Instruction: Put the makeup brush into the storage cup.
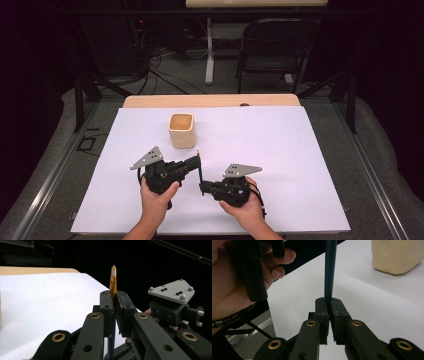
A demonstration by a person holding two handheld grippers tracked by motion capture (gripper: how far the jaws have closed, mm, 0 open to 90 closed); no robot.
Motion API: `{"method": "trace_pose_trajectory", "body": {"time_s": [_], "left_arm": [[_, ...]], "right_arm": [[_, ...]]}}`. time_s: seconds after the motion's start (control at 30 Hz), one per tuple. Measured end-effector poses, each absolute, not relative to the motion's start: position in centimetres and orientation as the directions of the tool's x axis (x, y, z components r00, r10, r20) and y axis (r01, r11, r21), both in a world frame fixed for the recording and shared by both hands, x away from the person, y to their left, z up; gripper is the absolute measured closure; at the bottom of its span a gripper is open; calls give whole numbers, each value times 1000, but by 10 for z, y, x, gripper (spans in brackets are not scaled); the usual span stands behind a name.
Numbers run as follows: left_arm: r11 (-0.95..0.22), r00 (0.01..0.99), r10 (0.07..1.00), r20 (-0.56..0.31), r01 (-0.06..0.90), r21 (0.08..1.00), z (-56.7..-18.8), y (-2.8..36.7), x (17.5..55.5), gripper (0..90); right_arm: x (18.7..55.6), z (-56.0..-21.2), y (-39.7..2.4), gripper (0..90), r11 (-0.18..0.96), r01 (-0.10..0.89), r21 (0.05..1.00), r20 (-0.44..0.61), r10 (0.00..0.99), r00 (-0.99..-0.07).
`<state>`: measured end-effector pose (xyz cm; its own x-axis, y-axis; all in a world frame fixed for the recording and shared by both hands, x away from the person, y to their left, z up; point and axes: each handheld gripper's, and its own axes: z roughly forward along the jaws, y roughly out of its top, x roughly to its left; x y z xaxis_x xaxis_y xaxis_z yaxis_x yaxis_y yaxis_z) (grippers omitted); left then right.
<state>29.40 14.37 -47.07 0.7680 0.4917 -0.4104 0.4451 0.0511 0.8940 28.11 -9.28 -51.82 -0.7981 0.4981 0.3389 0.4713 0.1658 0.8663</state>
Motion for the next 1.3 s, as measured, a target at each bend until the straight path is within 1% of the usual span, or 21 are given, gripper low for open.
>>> {"method": "trace_pose_trajectory", "body": {"time_s": [0.1, 0.2, 0.3, 0.43, 0.7, 0.97, 1.3], "left_arm": [[47, 771, 485, -412, 447, 893, -470, 143, 294, 821], [46, 779, 472, -414, 447, 893, -467, 143, 295, 750], [28, 783, 482, -393, 435, 900, -465, 144, 295, 674], [18, 787, 489, -377, 423, 906, -463, 145, 296, 634], [-10, 793, 479, -377, 435, 900, -463, 146, 298, 625], [-57, 807, 471, -355, 430, 901, -464, 141, 297, 634], [-70, 804, 473, -361, 442, 894, -464, 142, 298, 701]], "right_arm": [[281, -518, -93, 848, 173, 468, 867, 332, 501, -800], [281, -516, -94, 849, 178, 467, 866, 328, 503, -800], [281, -515, -96, 848, 186, 458, 869, 313, 510, -801], [280, -514, -97, 849, 202, 443, 873, 289, 518, -805], [278, -511, -97, 849, 241, 408, 881, 231, 535, -813], [276, -512, -95, 849, 283, 384, 879, 186, 538, -822], [275, -513, -93, 849, 302, 375, 876, 168, 539, -826]]}}
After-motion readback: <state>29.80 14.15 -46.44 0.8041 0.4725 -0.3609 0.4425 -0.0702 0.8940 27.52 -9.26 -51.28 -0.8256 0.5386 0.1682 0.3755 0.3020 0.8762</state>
